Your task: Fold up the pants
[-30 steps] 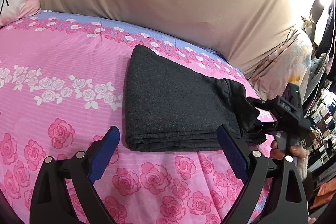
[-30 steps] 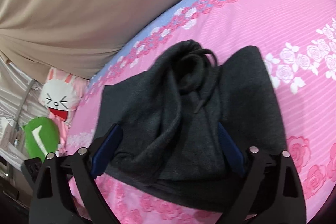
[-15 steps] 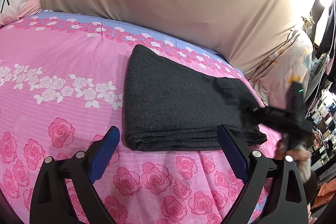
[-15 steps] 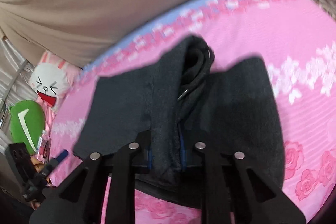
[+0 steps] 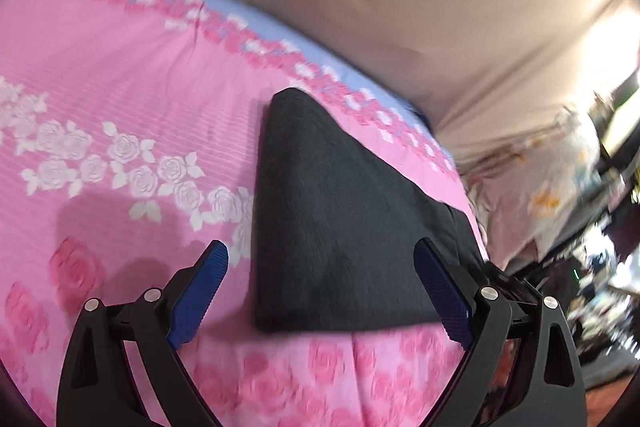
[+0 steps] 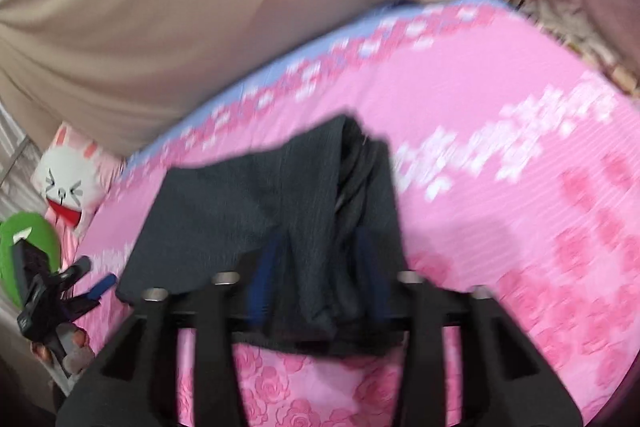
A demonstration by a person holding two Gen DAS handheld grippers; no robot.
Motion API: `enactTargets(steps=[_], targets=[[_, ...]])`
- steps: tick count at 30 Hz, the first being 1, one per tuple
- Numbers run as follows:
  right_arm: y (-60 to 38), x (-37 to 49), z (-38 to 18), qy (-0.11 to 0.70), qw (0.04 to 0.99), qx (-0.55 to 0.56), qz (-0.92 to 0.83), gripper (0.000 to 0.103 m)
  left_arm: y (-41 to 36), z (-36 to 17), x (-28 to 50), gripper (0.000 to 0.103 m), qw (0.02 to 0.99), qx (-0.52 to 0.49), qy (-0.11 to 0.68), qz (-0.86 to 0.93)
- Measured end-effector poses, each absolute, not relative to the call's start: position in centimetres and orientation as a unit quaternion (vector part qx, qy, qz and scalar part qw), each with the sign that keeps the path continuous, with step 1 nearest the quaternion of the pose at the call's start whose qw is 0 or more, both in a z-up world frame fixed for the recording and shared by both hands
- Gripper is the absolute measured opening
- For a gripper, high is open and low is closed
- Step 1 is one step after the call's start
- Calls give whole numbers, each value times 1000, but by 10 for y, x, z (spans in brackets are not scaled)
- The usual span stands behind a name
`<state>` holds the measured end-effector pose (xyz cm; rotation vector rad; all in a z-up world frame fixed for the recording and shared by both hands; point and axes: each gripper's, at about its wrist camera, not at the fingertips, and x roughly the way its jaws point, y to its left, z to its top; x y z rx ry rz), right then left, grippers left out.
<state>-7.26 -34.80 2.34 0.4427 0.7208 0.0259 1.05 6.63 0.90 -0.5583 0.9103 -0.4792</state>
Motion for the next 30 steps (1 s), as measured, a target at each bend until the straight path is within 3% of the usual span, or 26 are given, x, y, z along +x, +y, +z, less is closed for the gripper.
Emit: enactTargets(steps=[2, 5, 6, 7, 8, 9, 10, 14, 16, 17, 18, 21, 24, 25, 26, 28, 30], targets=[[-350, -65, 19, 357, 911, 204, -2, 79, 60, 2, 27, 92, 820, -271, 449, -229], [-351, -48, -2, 394, 895, 210, 9, 78, 47, -12, 52, 88, 803, -279, 468, -240], [-348, -41, -10, 405, 888, 219, 20, 57, 43, -12, 55, 74, 805, -267, 470, -245], [-345, -36, -15, 411, 881, 231, 35, 46, 37, -13, 59, 25, 803, -246, 484, -245], [-341, -37, -12, 406, 885, 224, 33, 39, 35, -13, 60, 10, 807, -226, 493, -235], [-335, -37, -7, 404, 886, 222, 42, 29, 37, -10, 60, 10, 809, -225, 489, -239], [-331, -41, 4, 392, 889, 228, 54, 27, 41, -3, 57, 9, 811, -227, 481, -242], [-310, -58, 34, 363, 902, 217, 90, 26, 66, 36, 34, 8, 832, -214, 445, -253], [-300, -57, 26, 373, 900, 207, 90, 36, 82, 42, 22, 11, 841, -199, 445, -235], [-297, -55, 15, 387, 899, 191, 72, 51, 88, 35, 19, 18, 847, -179, 457, -205], [-297, -53, 5, 399, 899, 175, 37, 58, 92, 28, 19, 19, 852, -161, 464, -180], [-311, -65, 0, 386, 897, 213, 17, 61, 106, 11, 13, 24, 867, -131, 470, -103], [-303, -74, 25, 361, 910, 200, 27, 61, 114, 26, -1, 40, 872, -179, 435, -134], [-298, -74, 31, 360, 913, 188, 37, 62, 108, 33, -6, 48, 879, -180, 418, -139], [-290, -71, 33, 364, 913, 178, 51, 66, 100, 42, -13, 65, 889, -176, 396, -148], [-277, -63, 25, 383, 907, 166, 60, 67, 85, 50, -24, 77, 897, -164, 373, -170], [-266, -50, 2, 419, 892, 160, 48, 68, 64, 49, -36, 77, 895, -150, 364, -210]])
